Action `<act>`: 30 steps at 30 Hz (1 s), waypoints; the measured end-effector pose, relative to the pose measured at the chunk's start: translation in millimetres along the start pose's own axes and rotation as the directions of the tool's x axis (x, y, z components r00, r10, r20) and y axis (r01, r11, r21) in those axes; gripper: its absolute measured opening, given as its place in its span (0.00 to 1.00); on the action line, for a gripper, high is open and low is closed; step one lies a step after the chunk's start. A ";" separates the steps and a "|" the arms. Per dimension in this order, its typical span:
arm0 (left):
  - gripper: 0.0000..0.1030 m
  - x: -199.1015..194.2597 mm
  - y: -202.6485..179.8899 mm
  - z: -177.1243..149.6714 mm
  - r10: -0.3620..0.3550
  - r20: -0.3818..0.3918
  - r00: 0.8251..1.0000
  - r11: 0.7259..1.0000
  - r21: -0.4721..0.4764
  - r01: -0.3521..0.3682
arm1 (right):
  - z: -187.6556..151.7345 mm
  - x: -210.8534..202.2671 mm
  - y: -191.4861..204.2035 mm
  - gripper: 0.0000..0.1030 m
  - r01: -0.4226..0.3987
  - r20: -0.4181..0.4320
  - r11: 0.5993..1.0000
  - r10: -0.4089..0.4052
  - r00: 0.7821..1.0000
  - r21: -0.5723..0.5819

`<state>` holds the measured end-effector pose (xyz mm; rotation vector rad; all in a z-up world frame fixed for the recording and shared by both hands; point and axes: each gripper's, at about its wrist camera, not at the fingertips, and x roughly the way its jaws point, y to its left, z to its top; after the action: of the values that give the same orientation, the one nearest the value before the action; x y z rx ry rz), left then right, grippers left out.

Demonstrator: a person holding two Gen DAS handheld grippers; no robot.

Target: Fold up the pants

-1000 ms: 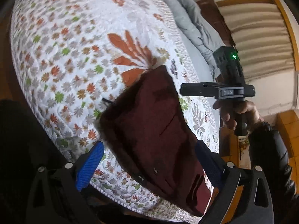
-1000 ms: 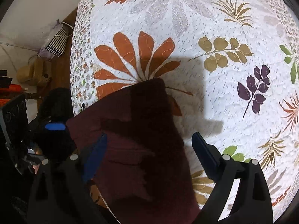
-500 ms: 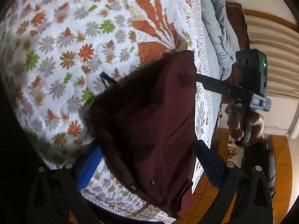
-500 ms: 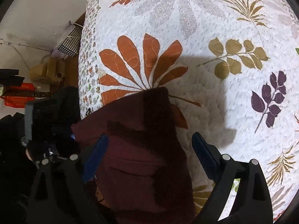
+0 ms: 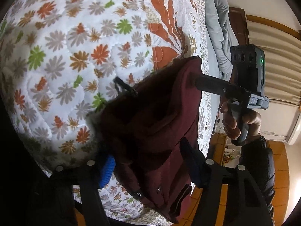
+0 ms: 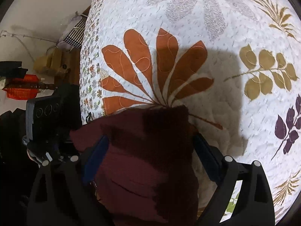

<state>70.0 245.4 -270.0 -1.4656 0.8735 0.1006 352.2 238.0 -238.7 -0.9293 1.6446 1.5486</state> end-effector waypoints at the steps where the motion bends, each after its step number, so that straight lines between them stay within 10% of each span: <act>1: 0.59 -0.5 1.7 0.0 0.001 0.000 1.000 1.000 -0.002 -0.001 | 0.6 -1.1 -0.9 0.79 0.011 0.005 1.000 -0.011 1.000 0.002; 4: 0.50 -9.9 10.3 -2.0 -0.005 0.003 1.000 1.000 -0.022 0.005 | -1.2 -10.2 -4.3 0.50 0.004 0.027 1.000 -0.004 1.000 0.016; 10: 0.41 -25.0 7.6 -13.2 -0.001 0.023 1.000 1.000 0.024 0.001 | -9.6 -25.1 5.4 0.23 0.047 0.051 0.999 -0.047 0.998 0.003; 30: 0.33 -85.2 -76.6 -73.5 -0.070 0.097 0.993 0.925 0.378 0.028 | -84.8 -131.4 77.8 0.14 0.281 0.210 0.959 -0.280 0.937 0.026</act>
<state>20.1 205.7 -149.6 -1.1091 0.7195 -0.0249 351.7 161.9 -81.5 -0.9217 1.2972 1.4019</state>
